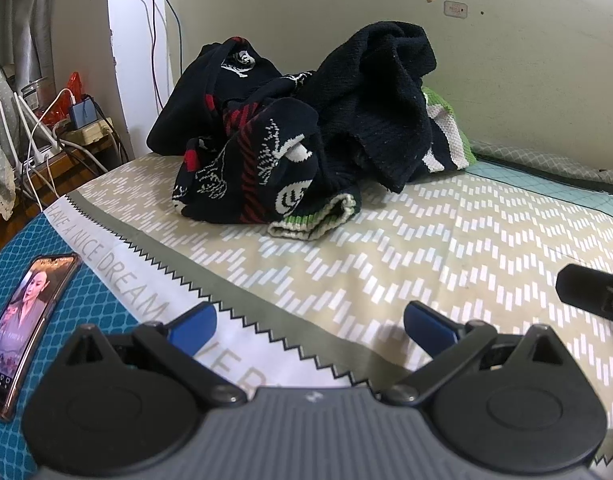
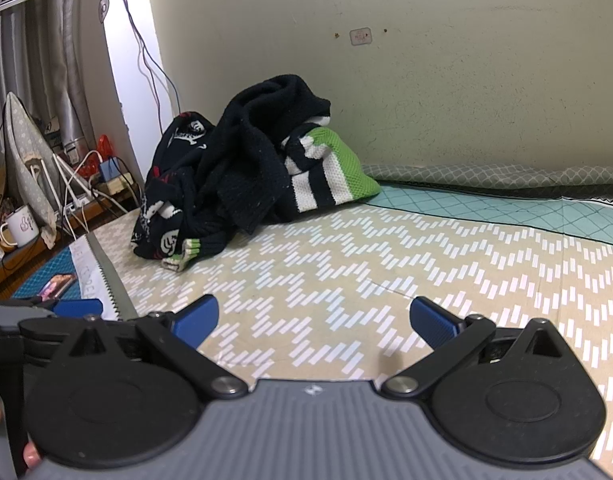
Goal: Fold small clothes
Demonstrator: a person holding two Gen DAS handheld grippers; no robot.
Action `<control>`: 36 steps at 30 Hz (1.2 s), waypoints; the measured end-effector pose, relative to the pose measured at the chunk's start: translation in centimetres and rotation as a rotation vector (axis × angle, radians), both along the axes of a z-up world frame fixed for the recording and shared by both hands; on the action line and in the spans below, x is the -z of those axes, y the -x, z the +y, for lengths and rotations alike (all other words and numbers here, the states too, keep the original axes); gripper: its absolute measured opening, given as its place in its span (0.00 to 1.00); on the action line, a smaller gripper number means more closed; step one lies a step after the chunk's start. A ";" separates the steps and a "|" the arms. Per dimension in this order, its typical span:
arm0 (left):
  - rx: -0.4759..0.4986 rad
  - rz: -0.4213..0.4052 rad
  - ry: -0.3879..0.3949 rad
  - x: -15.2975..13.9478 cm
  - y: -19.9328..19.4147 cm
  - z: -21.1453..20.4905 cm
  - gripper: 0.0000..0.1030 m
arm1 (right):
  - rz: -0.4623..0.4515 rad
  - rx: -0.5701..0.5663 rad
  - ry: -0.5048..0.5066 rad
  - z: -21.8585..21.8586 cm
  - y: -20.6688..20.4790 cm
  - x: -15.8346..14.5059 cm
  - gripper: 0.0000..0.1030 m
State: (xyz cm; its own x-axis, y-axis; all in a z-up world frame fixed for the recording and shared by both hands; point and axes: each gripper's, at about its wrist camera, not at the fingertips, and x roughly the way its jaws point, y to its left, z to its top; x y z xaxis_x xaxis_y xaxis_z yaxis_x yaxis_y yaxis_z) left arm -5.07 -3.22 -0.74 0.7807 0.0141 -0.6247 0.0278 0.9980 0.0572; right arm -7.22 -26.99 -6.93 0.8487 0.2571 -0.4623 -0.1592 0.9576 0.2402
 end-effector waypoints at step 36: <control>0.076 -0.236 0.247 -1.9 1.6 8.4 1.00 | -0.129 -0.008 -0.453 -3.4 -5.8 -17.6 0.04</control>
State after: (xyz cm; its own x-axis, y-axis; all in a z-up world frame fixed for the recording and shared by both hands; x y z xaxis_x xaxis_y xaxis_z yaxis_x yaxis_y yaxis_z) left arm -6.63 5.21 1.17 0.8969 -0.1790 -0.4044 0.1176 0.9780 -0.1721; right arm -1.46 -30.37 10.65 0.8892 0.4151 -0.1926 -0.2221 0.7594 0.6115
